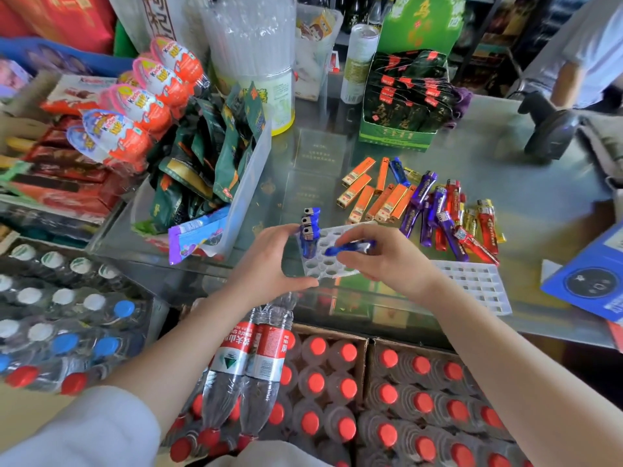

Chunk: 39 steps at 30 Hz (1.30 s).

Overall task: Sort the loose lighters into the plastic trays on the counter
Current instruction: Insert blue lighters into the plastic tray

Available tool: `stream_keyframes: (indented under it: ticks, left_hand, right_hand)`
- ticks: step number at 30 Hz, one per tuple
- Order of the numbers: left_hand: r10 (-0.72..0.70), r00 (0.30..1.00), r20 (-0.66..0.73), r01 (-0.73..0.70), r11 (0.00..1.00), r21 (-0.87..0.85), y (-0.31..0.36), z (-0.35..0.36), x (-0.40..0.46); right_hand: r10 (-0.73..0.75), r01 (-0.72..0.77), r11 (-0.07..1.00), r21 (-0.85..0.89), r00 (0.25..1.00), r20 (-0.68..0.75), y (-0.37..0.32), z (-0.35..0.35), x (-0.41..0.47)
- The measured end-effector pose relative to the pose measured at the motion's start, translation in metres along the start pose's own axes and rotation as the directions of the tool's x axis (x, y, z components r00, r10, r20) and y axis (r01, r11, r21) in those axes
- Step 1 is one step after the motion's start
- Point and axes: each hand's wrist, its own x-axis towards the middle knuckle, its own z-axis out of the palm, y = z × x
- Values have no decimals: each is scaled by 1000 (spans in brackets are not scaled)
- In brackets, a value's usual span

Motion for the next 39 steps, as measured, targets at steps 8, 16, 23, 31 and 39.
stream_keyframes:
  ticks: [8, 16, 23, 31, 39]
  left_hand:
    - [12, 1000, 24, -12, 1000, -11, -4, 2, -1]
    - [44, 999, 26, -44, 999, -32, -3, -4, 0]
    - [49, 998, 33, -48, 998, -38, -6, -3, 2]
    - [56, 998, 24, -54, 996, -64, -4, -6, 5]
    - [60, 993, 98, -56, 998, -43, -6, -5, 12]
  right_hand:
    - [-85, 56, 987, -154, 979, -187, 4, 31, -3]
    - [-106, 45, 964, -263, 969, -223, 1, 49, 5]
    - [-74, -56, 889, -454, 962, -264, -1, 55, 12]
    - [-125, -116, 655, -747, 958, -259, -11, 70, 10]
    - [-73, -20, 777, -629, 990, -123, 0, 14, 6]
